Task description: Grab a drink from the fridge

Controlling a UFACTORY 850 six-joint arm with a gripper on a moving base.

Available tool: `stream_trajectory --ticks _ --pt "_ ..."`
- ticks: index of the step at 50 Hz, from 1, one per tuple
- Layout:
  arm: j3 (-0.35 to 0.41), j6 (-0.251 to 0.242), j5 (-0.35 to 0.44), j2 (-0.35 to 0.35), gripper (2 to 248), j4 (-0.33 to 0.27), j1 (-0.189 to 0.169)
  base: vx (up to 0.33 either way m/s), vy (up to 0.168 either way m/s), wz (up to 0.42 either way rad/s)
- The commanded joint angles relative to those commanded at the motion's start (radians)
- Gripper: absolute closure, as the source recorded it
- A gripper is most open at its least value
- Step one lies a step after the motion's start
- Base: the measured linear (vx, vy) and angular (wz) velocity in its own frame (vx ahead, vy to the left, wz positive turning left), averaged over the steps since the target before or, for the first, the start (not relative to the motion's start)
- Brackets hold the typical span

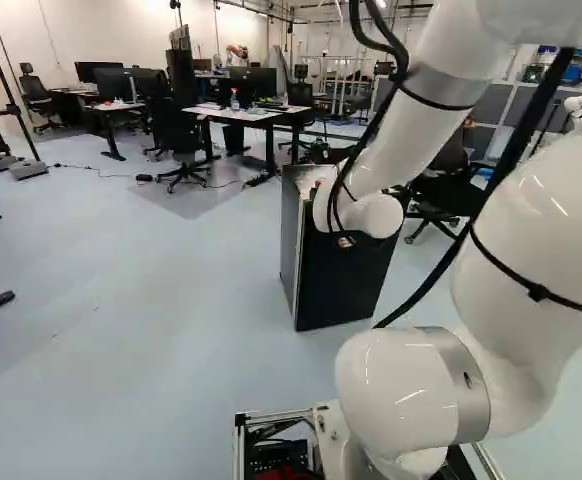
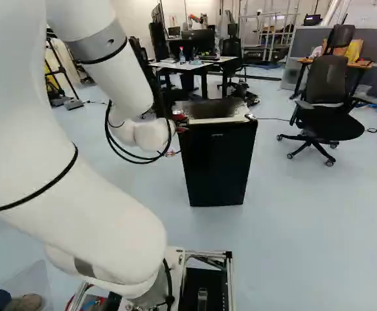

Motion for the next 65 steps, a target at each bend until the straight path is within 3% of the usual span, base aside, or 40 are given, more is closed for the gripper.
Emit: stream_trajectory --ticks 32,65 --pt "0.181 -0.034 0.048 0.133 155 0.069 0.047 0.0 0.0 0.0" --pt "0.246 -0.047 0.065 0.181 155 0.093 0.064 0.0 0.0 0.0"
